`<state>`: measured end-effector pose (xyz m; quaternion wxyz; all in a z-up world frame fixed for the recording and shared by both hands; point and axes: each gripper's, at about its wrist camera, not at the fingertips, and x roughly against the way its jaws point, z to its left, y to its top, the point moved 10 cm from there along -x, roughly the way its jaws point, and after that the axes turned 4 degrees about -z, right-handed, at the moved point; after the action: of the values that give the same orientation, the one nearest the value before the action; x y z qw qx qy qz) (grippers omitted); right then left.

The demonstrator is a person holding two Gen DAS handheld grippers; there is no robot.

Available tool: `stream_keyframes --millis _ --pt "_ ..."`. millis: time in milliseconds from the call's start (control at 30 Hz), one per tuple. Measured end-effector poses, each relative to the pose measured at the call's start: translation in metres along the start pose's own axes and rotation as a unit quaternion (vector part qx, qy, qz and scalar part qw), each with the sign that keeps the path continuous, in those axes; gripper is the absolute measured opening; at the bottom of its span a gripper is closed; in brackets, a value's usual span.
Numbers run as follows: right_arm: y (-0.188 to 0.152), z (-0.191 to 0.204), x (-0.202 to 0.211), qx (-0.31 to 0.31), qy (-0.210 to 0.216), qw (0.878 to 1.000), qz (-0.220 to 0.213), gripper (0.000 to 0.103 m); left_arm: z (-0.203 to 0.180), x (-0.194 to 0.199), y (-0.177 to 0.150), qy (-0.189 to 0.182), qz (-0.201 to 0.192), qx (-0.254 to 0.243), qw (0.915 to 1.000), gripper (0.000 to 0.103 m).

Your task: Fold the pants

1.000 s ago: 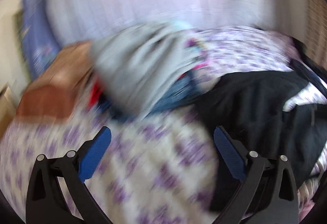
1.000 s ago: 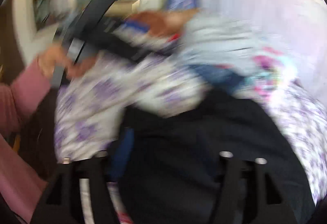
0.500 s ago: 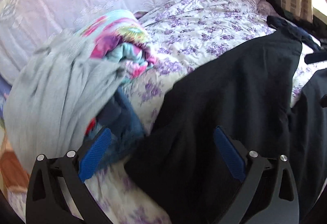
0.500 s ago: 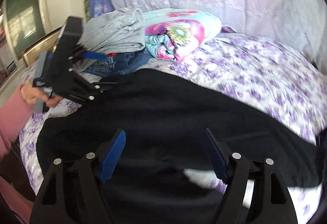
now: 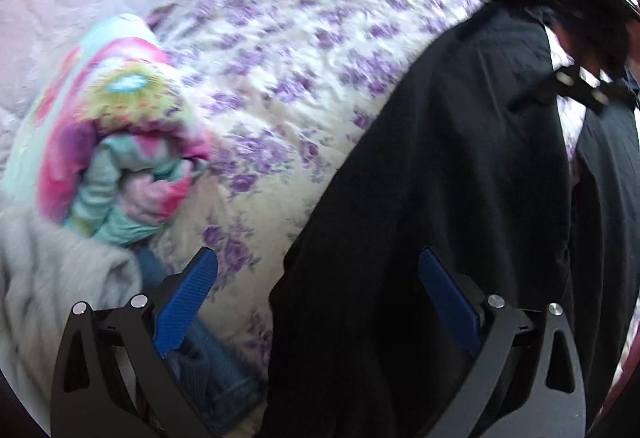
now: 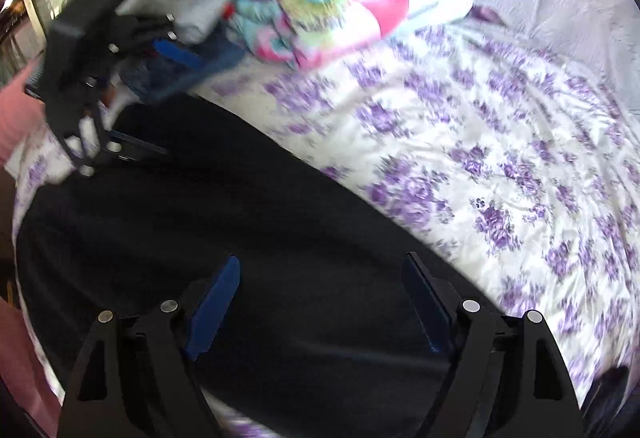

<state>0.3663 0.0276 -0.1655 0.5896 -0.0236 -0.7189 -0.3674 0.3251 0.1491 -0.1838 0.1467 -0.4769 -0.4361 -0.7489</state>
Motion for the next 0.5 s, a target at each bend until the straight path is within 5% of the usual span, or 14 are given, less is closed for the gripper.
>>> stream_keyframes --millis 300,367,467,500 --pt "-0.015 -0.047 -0.067 0.041 0.027 0.994 0.096 0.084 -0.001 -0.021 -0.007 0.014 0.028 -0.061 0.9976 0.098" --pt "-0.017 -0.044 -0.071 0.059 0.031 0.993 0.098 0.084 -0.006 -0.021 -0.01 -0.003 0.033 -0.068 0.9971 0.09" --pt "-0.016 -0.041 -0.068 0.072 0.041 0.992 0.1 0.055 -0.011 -0.021 -0.012 -0.039 0.047 -0.068 0.9958 0.065" --pt "-0.016 -0.04 -0.066 0.072 0.044 0.991 0.102 0.035 -0.013 -0.02 -0.012 -0.049 0.049 -0.071 0.995 0.056"
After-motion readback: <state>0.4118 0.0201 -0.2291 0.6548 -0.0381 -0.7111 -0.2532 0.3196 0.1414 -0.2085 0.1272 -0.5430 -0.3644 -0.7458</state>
